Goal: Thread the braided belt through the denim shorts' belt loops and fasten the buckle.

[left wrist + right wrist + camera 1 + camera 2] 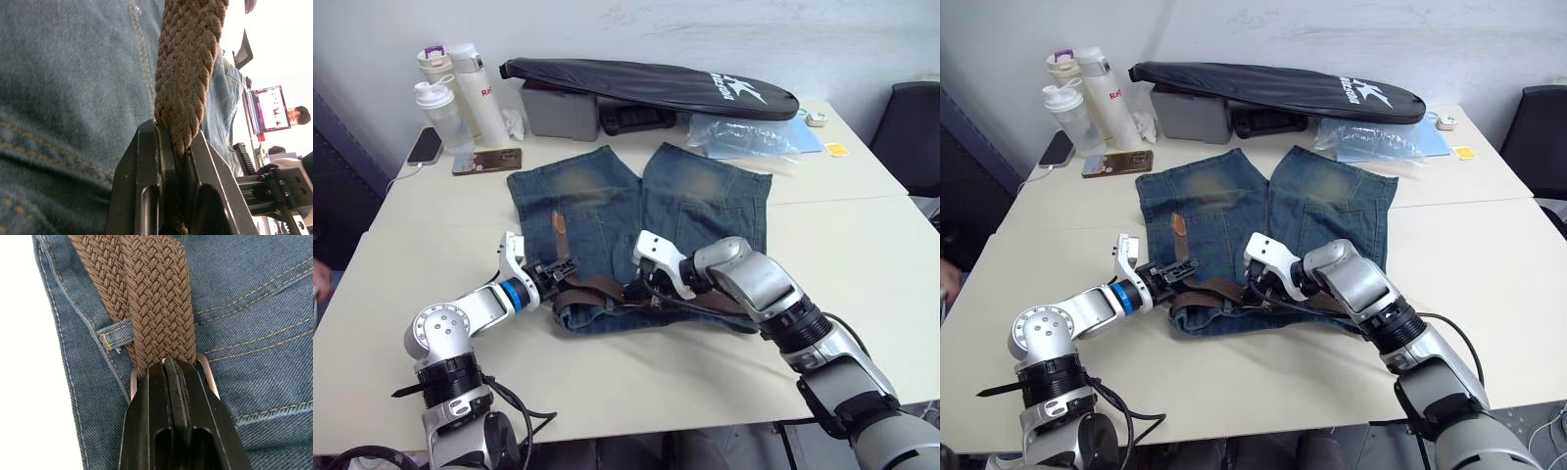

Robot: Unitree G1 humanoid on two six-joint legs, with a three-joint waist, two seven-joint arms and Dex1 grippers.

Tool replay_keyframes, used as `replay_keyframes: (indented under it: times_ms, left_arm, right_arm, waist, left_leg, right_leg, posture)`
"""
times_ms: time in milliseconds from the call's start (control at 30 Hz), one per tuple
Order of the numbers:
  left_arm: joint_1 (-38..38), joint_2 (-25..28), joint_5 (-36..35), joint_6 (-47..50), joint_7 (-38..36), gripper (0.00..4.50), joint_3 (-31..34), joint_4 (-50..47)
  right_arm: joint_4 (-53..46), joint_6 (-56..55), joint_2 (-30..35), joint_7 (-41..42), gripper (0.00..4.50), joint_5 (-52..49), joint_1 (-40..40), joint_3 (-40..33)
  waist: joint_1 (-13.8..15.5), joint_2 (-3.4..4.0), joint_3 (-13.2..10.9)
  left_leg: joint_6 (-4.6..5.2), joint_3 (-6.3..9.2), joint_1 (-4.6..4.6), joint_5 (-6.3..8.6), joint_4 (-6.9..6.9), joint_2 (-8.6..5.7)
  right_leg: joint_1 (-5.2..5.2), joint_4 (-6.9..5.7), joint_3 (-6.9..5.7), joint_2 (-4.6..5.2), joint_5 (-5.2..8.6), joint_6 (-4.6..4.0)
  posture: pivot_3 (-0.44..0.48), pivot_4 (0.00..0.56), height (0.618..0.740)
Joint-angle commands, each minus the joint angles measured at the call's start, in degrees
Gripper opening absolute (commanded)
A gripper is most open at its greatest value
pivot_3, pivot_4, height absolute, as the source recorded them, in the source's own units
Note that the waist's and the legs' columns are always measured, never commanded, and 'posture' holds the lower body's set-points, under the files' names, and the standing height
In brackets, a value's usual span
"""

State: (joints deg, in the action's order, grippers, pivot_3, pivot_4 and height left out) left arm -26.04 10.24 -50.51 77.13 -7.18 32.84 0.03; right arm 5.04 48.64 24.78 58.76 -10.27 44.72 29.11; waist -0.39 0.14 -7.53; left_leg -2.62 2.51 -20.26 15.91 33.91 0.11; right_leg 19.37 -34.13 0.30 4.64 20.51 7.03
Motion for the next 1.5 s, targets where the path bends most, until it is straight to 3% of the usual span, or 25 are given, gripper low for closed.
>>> replay_keyframes:
  times_ms: [33,600,800,1000,1200,1500]
  left_arm:
    - [0.26,-0.30,-2.32,-0.27,0.45,0.00,0.64,-3.25]
    - [-3.00,0.20,-6.32,-0.02,2.16,0.00,1.06,-2.81]
    - [-5.42,0.44,-6.41,0.01,1.08,0.00,-0.99,-0.76]
    - [-10.23,1.11,-7.12,0.77,-1.20,0.00,-3.33,1.91]
    - [-18.00,0.90,-3.88,-2.56,-6.68,0.00,-9.94,9.92]
    - [-37.54,-2.21,7.38,-15.55,-22.52,0.00,-22.18,35.19]
  right_arm:
    - [6.73,2.22,1.46,0.31,0.03,5.18,-2.95,8.18]
    - [12.96,1.22,1.37,0.30,0.03,12.73,-1.92,13.33]
    - [11.97,2.31,2.92,0.67,0.03,13.72,-2.97,12.92]
    - [10.66,3.72,3.21,-0.02,0.03,13.41,-3.86,12.41]
    - [9.45,4.05,3.91,-0.81,0.03,13.42,-5.31,12.15]
    - [3.33,6.64,6.02,-3.84,0.03,13.27,-9.03,12.51]
  waist:
    - [-0.01,0.00,0.02]
    - [-0.08,-0.11,0.96]
    - [0.13,-0.16,0.88]
    - [0.32,-0.19,0.89]
    - [0.30,-0.19,0.90]
    - [1.14,-0.26,0.72]
  left_leg:
    - [0.00,0.00,0.01,0.00,0.00,0.00]
    - [-0.22,0.07,0.31,0.23,0.00,0.06]
    - [-0.25,0.17,1.08,0.69,0.00,0.06]
    - [-0.24,0.32,1.08,0.70,0.04,0.02]
    - [-0.26,0.38,1.09,0.69,0.05,-0.20]
    - [-0.28,0.44,0.99,0.63,0.09,-0.43]
  right_leg:
    - [-0.01,0.00,0.00,0.00,0.00,0.00]
    - [-0.05,0.18,0.02,0.01,-0.01,-0.23]
    - [-0.82,0.37,-0.01,0.02,0.06,-0.37]
    - [-0.88,0.38,-0.03,0.04,0.06,-0.36]
    - [-0.91,0.39,-0.14,0.00,0.05,-0.34]
    - [-0.96,0.61,-0.25,-0.06,-0.05,-0.07]
  posture:
    - [0.000,0.150,0.740]
    - [0.000,0.150,0.740]
    - [0.000,0.150,0.740]
    - [0.000,0.150,0.740]
    - [0.000,0.150,0.740]
    - [0.000,0.150,0.740]
